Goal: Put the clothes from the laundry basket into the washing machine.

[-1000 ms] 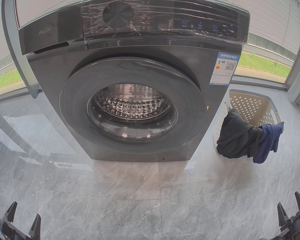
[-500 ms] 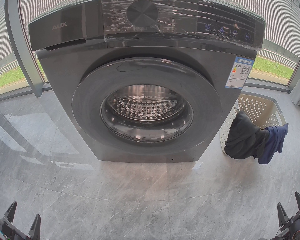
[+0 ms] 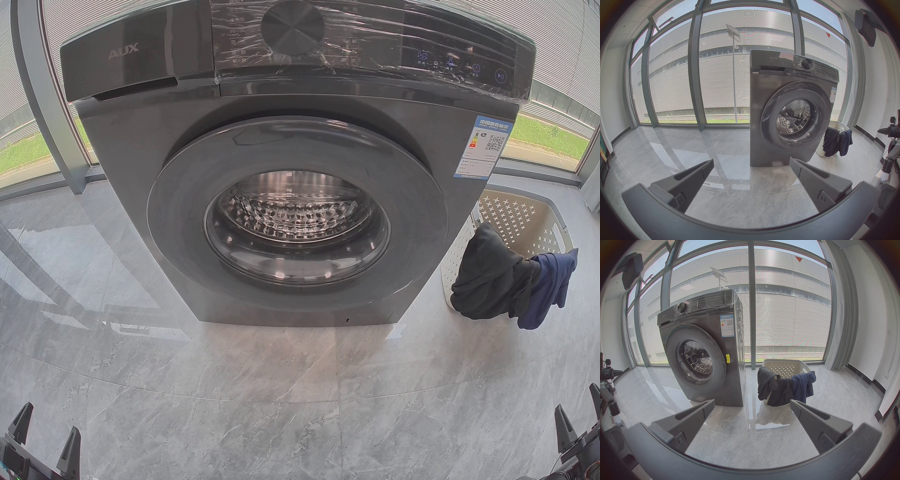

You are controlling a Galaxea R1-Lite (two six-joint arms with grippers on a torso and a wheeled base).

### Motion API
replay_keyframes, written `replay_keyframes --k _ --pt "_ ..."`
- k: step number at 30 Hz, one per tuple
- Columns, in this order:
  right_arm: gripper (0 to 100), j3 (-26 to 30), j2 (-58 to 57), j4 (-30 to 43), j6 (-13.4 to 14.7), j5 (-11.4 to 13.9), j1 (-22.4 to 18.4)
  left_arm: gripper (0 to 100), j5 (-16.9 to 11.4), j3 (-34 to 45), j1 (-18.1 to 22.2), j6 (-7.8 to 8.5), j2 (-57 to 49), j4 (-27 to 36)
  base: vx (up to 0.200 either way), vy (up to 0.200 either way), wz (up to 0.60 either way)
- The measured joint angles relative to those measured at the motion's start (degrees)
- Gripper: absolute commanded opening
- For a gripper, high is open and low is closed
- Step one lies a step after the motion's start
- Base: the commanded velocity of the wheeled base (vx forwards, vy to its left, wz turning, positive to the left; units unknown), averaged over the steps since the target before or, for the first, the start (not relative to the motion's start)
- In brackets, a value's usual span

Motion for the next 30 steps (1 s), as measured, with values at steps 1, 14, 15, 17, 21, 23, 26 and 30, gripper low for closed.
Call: replay_keyframes --k 1,14,15,17,21,23,26,30 --pt "100 0.0 0.0 0.0 0.0 0.0 0.0 100 0.0 0.0 0.0 -0.02 0.0 0.0 0.000 -0.200 0.00" --pt "100 0.0 0.0 0.0 0.0 0.0 0.1 100 -0.3 0.0 0.0 -0.11 0.0 0.0 0.000 -0.108 0.00" --pt "100 0.0 0.0 0.0 0.0 -0.1 0.1 100 -0.5 0.0 0.0 -0.22 0.0 0.0 0.000 0.200 0.00" --pt "100 0.0 0.0 0.0 0.0 0.0 0.1 100 -0.6 0.0 0.0 -0.38 0.0 0.0 0.000 0.200 0.00" --pt "100 0.0 0.0 0.0 0.0 0.0 0.1 100 -0.6 0.0 -0.1 -0.41 0.0 0.0 0.000 0.200 0.00" --pt "100 0.0 0.0 0.0 0.0 0.0 0.1 100 -0.6 0.0 -0.1 -0.44 0.0 0.0 0.000 0.200 0.00" --pt "100 0.0 0.1 0.0 0.0 0.0 0.0 100 -0.6 0.0 -0.1 -0.44 0.0 0.0 0.000 0.200 0.00" --pt "100 0.0 0.1 0.0 0.0 0.0 0.0 100 -0.6 0.0 -0.1 -0.41 0.0 0.0 0.000 0.200 0.00"
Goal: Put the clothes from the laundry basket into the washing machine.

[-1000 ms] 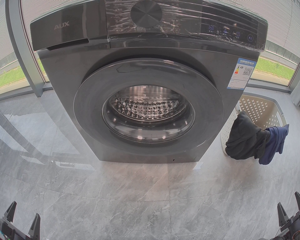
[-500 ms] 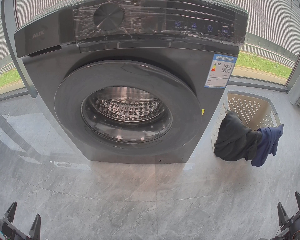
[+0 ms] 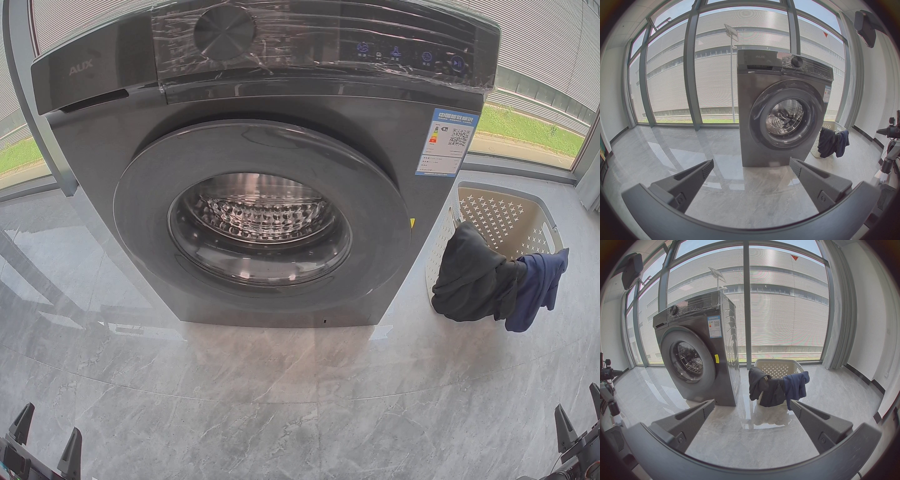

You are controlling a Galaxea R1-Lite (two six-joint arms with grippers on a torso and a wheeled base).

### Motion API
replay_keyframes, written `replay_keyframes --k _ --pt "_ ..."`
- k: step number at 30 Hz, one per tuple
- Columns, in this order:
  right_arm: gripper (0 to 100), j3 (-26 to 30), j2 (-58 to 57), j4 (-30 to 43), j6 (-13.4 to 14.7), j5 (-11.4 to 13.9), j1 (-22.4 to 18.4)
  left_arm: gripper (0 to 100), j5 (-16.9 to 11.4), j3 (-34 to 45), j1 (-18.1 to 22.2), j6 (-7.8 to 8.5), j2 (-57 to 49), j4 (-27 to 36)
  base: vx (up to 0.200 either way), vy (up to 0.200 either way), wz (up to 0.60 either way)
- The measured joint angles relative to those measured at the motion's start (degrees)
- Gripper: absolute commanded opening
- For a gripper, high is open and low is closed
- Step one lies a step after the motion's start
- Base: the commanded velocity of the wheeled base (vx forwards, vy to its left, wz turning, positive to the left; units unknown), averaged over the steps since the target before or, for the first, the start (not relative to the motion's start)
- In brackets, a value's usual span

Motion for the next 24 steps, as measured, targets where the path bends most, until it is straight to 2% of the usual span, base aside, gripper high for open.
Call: replay_keyframes --k 2,8,17,20,24 --pt "100 0.0 0.0 0.0 0.0 0.0 0.0 100 0.0 0.0 0.0 0.26 0.0 0.0 0.000 0.200 0.00" --pt "100 0.0 0.0 0.0 0.0 -0.1 0.0 100 0.0 0.0 0.0 0.24 0.0 0.0 0.000 0.000 0.00" --pt "100 0.0 0.0 -2.3 1.1 -0.5 0.0 100 0.0 0.0 0.0 0.06 0.0 0.0 0.200 0.000 0.00" --pt "100 -2.6 0.1 -4.1 1.7 -0.3 0.0 100 0.0 0.0 0.0 0.11 0.0 0.0 0.200 0.000 0.00" --pt "100 -7.4 3.0 -4.9 2.2 0.8 0.5 100 0.0 0.0 0.0 0.22 0.0 0.0 0.000 0.000 0.00"
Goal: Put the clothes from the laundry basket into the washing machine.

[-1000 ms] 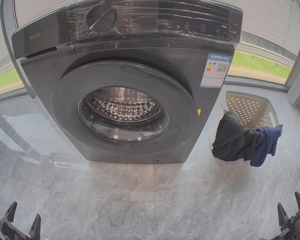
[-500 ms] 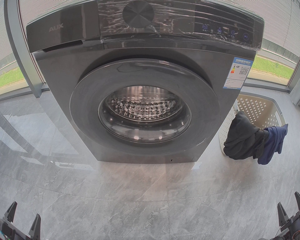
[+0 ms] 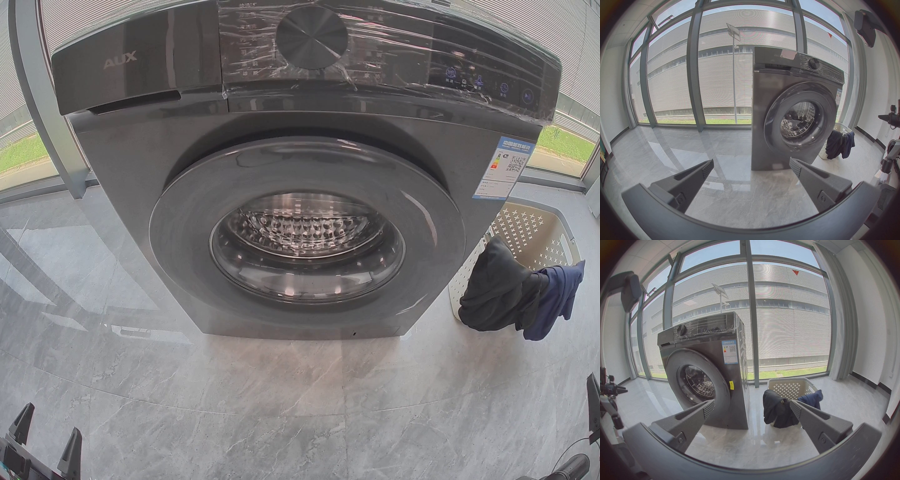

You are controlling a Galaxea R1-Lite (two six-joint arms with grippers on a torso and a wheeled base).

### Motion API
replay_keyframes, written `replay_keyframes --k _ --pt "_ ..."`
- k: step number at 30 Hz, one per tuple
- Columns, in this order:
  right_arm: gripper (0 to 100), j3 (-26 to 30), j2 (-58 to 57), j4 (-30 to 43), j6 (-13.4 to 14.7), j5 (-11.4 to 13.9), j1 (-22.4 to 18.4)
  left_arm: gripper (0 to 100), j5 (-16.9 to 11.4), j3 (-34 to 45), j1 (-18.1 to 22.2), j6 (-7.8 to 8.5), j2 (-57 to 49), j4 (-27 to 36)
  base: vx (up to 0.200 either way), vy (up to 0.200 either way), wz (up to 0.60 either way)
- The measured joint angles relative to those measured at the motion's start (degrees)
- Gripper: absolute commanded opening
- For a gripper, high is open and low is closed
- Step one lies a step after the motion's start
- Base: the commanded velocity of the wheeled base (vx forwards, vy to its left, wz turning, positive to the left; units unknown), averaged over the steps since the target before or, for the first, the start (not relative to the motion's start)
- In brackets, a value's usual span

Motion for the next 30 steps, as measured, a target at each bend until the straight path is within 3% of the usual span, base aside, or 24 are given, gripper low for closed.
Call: replay_keyframes --k 7,11,15,23,30 --pt "100 -2.8 13.8 -3.0 0.8 3.9 3.3 100 0.0 0.0 0.0 0.09 0.0 0.0 0.000 -0.057 0.00" --pt "100 -3.8 24.4 -7.7 1.8 5.6 7.1 100 0.0 0.0 0.0 0.09 0.0 0.0 0.000 -0.200 0.00" --pt "100 -4.9 35.5 -13.1 4.3 6.5 11.6 100 0.0 0.0 0.0 0.09 0.0 0.0 0.000 0.000 0.00" --pt "100 -9.1 56.8 -26.1 10.3 6.5 19.6 100 0.0 0.0 0.0 0.00 0.0 0.0 0.000 0.000 0.00" --pt "100 -13.9 71.7 -38.6 12.1 5.0 23.3 100 0.0 0.0 0.0 -0.18 0.0 0.0 0.000 0.000 0.00"
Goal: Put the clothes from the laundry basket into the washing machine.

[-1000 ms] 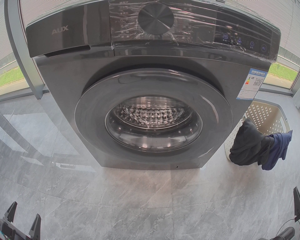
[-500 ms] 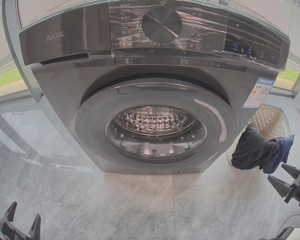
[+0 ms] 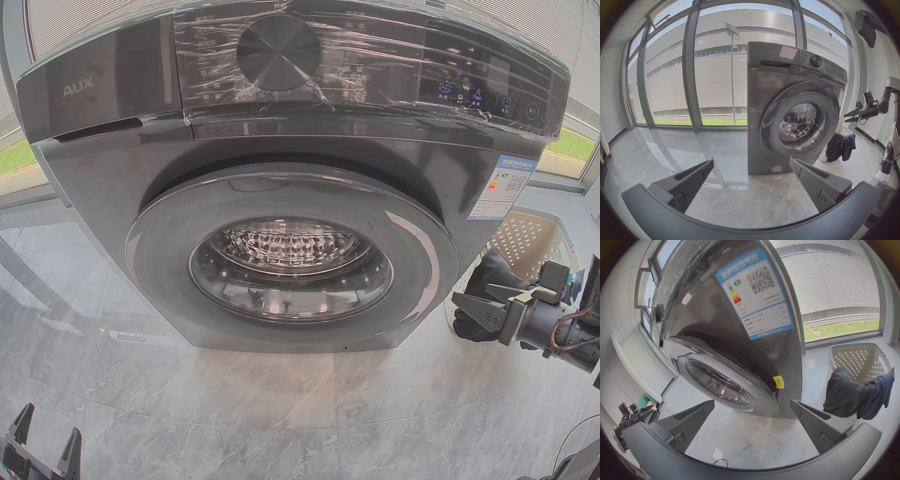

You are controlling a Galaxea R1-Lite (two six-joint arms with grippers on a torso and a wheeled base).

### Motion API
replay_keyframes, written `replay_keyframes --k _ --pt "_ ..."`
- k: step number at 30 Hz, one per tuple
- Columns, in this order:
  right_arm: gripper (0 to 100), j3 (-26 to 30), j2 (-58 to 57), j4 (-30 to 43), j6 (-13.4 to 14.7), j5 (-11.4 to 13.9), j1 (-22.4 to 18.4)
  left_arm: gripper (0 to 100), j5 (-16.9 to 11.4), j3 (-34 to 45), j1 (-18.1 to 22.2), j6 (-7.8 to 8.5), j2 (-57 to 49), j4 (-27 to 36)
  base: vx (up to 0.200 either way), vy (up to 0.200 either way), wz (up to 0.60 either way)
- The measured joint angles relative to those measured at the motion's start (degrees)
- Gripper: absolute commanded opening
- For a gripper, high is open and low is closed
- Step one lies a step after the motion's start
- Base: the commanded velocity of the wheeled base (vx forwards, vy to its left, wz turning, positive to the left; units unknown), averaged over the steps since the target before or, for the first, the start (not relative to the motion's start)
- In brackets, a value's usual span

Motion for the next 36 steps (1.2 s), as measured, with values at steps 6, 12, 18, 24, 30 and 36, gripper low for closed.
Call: replay_keyframes --k 6,12,18,24,30,36 --pt "100 -4.7 7.7 -2.2 0.3 -1.2 2.7 100 0.0 0.0 0.0 -0.11 0.0 0.0 0.000 0.000 0.00" --pt "100 -8.7 11.8 -2.4 0.2 -1.3 3.7 100 -0.1 0.0 0.0 -0.15 0.0 0.0 0.000 0.000 0.00" --pt "100 -10.8 13.8 -2.4 0.0 -1.1 4.4 100 -0.1 0.0 -0.1 -0.12 0.0 0.0 0.000 0.000 0.00" --pt "100 -8.0 13.9 -2.1 0.0 -1.1 6.4 100 -0.1 0.0 0.0 -0.12 0.0 0.0 0.000 0.000 0.00" --pt "100 -2.7 11.1 -1.6 -0.1 -0.9 7.8 100 -0.1 0.0 0.0 -0.06 0.0 0.0 0.000 0.000 0.00" --pt "100 -2.0 10.0 -2.1 -0.8 -1.3 7.9 100 -0.1 0.0 -0.1 -0.06 0.0 0.0 -0.133 0.000 0.00"
